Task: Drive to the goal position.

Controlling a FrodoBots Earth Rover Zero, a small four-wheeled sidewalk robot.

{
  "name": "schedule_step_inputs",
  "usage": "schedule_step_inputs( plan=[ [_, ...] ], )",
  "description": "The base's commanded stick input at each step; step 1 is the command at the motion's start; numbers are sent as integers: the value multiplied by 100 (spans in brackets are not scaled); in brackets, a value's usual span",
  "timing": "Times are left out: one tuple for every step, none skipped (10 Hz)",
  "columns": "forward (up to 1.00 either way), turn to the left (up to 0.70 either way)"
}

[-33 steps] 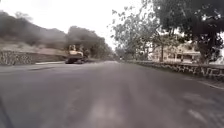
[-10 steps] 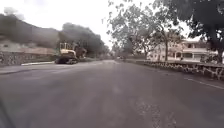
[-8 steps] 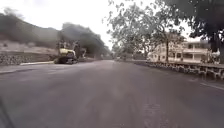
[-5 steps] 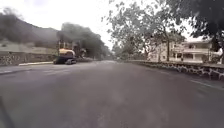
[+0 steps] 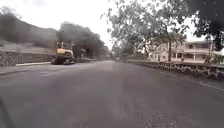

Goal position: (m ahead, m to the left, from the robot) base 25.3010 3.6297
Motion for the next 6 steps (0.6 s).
schedule_step_inputs(
  plan=[
    [70, 0],
    [70, 0],
    [70, 0],
    [70, 0],
    [70, 0],
    [70, 0]
  ],
)
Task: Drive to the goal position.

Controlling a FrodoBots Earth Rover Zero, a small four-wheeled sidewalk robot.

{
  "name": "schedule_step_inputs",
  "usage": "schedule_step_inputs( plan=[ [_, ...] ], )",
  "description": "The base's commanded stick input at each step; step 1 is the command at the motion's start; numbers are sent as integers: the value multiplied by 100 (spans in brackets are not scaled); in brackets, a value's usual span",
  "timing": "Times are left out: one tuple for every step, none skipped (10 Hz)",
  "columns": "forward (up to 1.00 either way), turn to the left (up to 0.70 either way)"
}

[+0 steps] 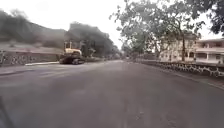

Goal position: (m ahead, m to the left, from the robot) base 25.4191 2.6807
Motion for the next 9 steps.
schedule_step_inputs(
  plan=[
    [70, 0],
    [70, 0],
    [70, 0],
    [70, 0],
    [70, 0],
    [70, 0],
    [70, 0],
    [70, 0],
    [70, 0]
  ],
)
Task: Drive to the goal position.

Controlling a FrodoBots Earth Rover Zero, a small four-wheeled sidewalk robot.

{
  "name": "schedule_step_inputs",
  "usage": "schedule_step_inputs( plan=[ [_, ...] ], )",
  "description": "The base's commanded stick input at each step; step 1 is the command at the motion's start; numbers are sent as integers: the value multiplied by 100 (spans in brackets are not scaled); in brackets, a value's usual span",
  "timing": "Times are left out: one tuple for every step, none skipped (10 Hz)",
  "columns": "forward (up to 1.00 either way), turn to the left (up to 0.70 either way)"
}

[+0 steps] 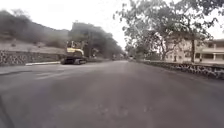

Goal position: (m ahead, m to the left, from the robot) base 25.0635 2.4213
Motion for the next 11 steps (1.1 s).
schedule_step_inputs(
  plan=[
    [70, 0],
    [70, 0],
    [70, 0],
    [70, 0],
    [70, 0],
    [70, 0],
    [70, 0],
    [70, 0],
    [70, 0],
    [70, 0],
    [70, 0]
  ],
)
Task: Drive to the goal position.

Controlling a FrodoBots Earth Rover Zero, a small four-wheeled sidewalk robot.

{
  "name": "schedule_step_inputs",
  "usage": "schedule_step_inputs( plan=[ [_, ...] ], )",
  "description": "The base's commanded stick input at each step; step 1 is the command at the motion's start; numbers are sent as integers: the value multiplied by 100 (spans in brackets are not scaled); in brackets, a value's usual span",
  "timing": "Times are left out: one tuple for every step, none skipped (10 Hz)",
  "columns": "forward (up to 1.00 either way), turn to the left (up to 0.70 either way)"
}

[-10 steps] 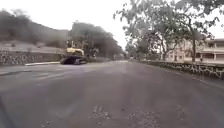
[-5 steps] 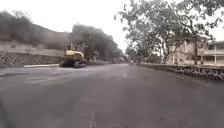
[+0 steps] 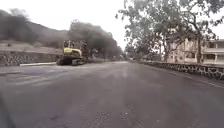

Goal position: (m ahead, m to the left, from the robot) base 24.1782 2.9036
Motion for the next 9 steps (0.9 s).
schedule_step_inputs(
  plan=[
    [70, 0],
    [70, 0],
    [70, 0],
    [70, 0],
    [70, 0],
    [70, 0],
    [70, 0],
    [70, 0],
    [70, 0]
  ],
)
